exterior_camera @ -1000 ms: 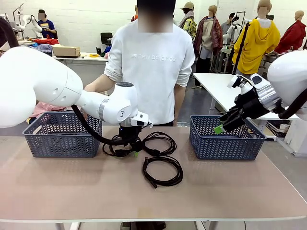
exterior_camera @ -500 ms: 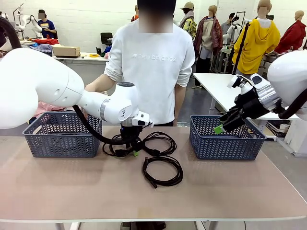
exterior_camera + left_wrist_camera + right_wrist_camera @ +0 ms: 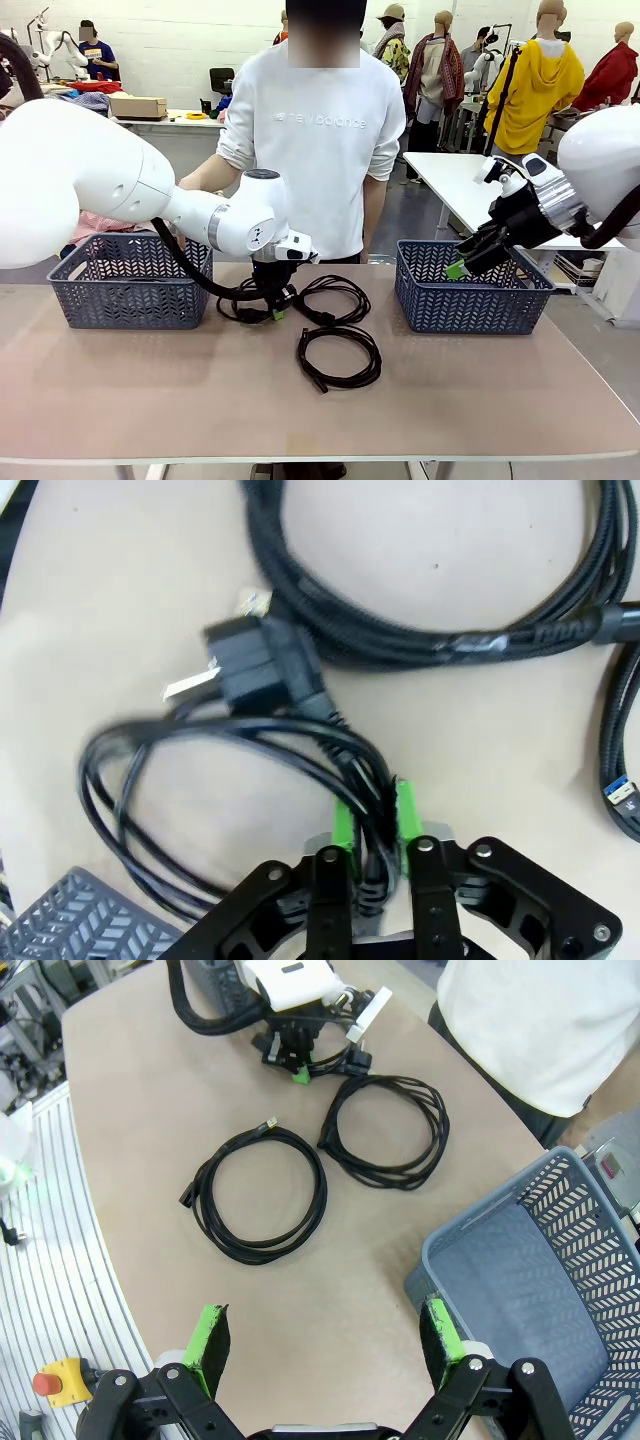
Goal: Organize the cables according to human instructions.
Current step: Pick up a bundle of cables and place it in the basket indicated by the human.
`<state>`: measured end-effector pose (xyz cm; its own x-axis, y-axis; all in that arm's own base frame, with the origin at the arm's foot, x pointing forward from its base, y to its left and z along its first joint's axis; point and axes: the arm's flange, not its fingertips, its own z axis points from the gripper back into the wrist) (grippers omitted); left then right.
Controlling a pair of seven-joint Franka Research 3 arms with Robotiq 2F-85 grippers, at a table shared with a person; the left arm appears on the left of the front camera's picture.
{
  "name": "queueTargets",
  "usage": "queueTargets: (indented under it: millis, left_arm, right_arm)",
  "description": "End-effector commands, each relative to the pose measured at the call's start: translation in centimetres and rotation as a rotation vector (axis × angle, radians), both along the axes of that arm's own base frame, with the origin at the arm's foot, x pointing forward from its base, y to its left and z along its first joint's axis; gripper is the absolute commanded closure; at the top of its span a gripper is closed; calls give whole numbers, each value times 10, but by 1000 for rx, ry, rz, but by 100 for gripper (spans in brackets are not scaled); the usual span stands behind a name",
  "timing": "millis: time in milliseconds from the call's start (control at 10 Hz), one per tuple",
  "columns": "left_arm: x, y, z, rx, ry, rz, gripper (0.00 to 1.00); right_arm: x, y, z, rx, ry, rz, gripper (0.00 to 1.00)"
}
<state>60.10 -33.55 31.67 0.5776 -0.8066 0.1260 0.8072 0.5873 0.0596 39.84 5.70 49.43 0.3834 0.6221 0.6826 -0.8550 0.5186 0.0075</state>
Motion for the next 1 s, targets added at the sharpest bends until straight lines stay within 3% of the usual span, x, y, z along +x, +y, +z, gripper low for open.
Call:
queueTargets:
  millis: [0,500,900]
  left_arm:
    - [-4,6,10,19,-8,33,100]
    - [-7,15,37,44,-60,97,100]
    - [-23,5,109,105,-160,-54,100]
  right_arm:
    - [3,0,0,30,-16,15,0]
    - [3,0,0,30,-16,15,0]
    - [3,0,0,30,-16,15,0]
